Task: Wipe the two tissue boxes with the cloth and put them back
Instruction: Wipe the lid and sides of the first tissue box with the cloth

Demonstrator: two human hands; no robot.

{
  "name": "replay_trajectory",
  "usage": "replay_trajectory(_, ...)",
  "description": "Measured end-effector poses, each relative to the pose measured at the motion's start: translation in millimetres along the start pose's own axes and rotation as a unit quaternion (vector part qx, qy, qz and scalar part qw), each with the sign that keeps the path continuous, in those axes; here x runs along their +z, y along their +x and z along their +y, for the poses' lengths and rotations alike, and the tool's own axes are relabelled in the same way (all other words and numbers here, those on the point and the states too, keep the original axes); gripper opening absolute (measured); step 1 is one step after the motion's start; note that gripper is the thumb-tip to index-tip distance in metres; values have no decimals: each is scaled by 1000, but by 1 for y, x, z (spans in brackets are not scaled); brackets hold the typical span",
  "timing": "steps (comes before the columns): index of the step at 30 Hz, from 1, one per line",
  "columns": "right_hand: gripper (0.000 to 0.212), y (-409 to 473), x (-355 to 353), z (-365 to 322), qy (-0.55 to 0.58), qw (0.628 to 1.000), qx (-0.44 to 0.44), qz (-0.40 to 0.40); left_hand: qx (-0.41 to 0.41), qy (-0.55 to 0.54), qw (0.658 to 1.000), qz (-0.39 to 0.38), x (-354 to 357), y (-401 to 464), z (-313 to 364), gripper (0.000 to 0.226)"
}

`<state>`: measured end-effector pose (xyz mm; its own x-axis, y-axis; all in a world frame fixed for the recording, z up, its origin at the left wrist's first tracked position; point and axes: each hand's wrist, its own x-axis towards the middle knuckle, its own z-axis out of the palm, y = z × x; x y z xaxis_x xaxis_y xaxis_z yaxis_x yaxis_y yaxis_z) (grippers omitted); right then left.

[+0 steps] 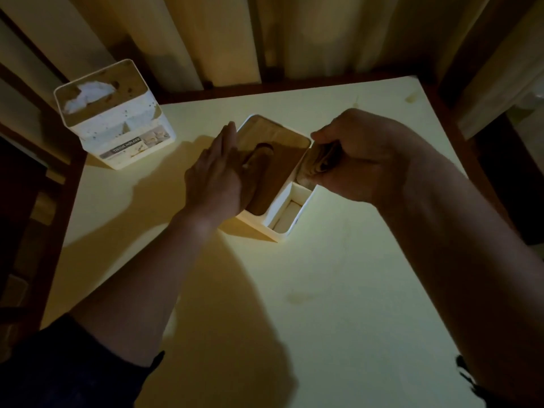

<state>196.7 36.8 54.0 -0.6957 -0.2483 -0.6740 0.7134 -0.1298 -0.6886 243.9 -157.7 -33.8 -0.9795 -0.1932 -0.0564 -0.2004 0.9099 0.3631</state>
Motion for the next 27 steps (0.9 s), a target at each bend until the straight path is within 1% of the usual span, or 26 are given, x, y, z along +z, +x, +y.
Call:
replay_trajectory(1,9,7,2,2,14,1000,20,4,8,10,1000,-2,1,0,-2,79)
replay_trajectory(3,17,21,7,6,26,999,40,21,3,12,1000,-6,1,1,-2,81)
replay_trajectory(6,10,36,18,12,-18,999,26,32,-4,7,1000,-2,0,1,1,82)
replay_trajectory(9,27,49,25,18,-80,995,5,62,2,5,1000,-2,0,1,0,84)
replay_trajectory(10,27,52,25,17,-75,996,8,58,-2,2,1000,-2,0,1,1,84)
replay_trajectory(12,20,53,25,14,-55,996,27,59,-7,-1,1000,2,0,1,3,82)
replay_trajectory(13,20,53,24,13,-41,997,43,59,-8,-2,1000,2,-1,2,4,81)
replay_trajectory(16,10,49,26,11,-27,998,53,32,-11,-10,1000,8,-1,2,4,79)
replay_trajectory(17,15,44,26,9,-24,998,55,20,-11,-10,1000,8,-1,1,4,81)
replay_trajectory(19,34,35,20,-1,-18,998,49,19,0,-8,1000,12,0,0,2,87)
replay_trajectory(20,37,28,17,-7,-7,999,42,8,7,-9,1000,18,1,0,0,89)
replay_trajectory(23,16,16,9,-15,30,998,34,-40,19,-11,999,29,2,-1,-3,91)
replay_trajectory(25,11,18,11,-8,41,997,51,-46,22,-9,999,23,1,-1,-2,90)
replay_trajectory(27,11,25,18,2,34,997,59,-34,9,-21,1000,14,-1,0,0,85)
